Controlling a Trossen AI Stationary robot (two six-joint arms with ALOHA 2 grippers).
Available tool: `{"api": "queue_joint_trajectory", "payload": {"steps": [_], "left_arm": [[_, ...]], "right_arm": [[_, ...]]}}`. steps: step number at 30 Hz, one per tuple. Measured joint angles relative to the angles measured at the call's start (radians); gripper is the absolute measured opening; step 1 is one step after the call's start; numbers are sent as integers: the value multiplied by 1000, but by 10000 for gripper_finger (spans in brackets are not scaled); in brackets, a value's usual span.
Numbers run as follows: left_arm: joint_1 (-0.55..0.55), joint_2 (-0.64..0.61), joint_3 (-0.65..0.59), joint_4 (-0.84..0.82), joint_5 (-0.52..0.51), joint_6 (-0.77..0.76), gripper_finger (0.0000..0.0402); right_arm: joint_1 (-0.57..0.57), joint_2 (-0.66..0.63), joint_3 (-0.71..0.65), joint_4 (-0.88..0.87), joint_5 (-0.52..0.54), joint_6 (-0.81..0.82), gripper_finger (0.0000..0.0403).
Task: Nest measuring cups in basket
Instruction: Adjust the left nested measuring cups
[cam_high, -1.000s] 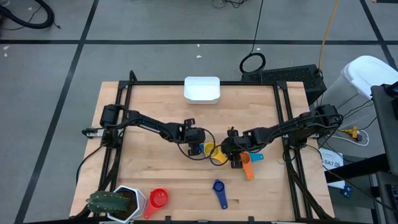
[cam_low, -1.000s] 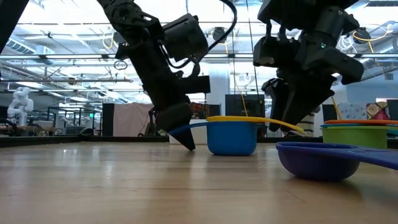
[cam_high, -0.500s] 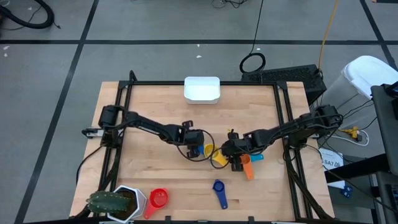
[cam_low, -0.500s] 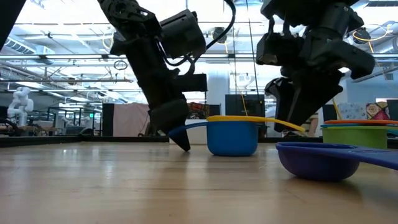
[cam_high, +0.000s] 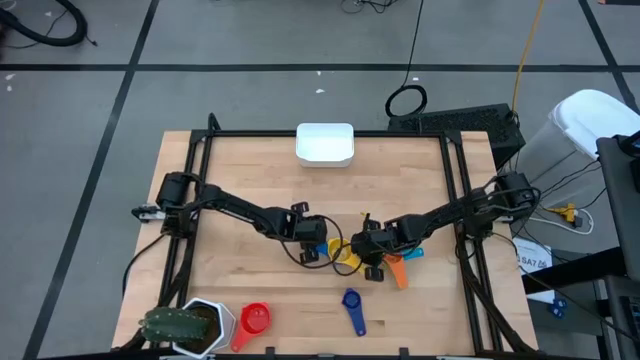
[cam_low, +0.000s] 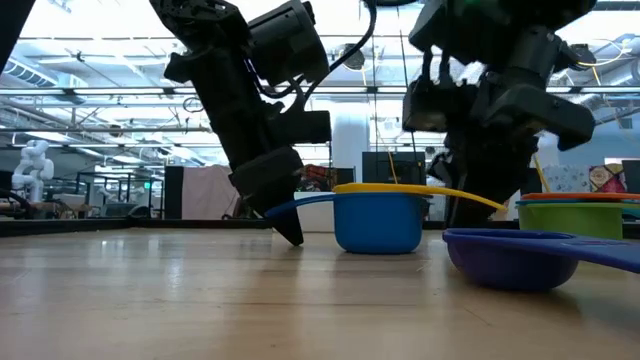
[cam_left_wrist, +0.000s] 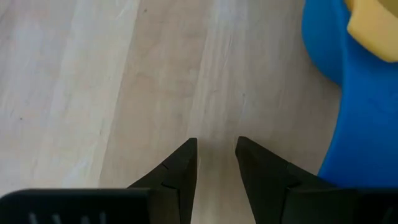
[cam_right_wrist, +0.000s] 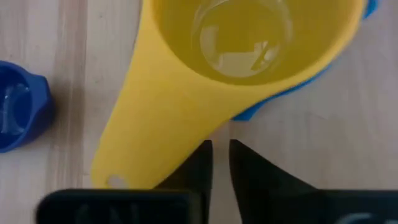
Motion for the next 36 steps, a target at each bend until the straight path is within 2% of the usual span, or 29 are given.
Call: {"api": "queue_joint_trajectory", "payload": {"steps": [3,8,17,22,26,29,36], "left_arm": [[0,0,0,-8,1,-11,122],[0,0,0,-10,2,-11,122],[5,0,0,-12,7,-3,122],[5,0,0,-12,5,-4,122],[5,0,0,-12,4,-5,122],[5,0,0,-12,3,-8,122],[5,1,0,-11,1,-11,122]], "right_arm": [[0,25,2,11,-7,16,7],[-11,1,4,-29,90,-4,8],[-48,-210,5,-105,279,-144,1],[-20,-293,28,-102,268,-178,1],[36,-300,48,-95,191,-173,0],[97,-274,64,-57,149,-168,0],[198,-139,117,12,145,-115,0]]}}
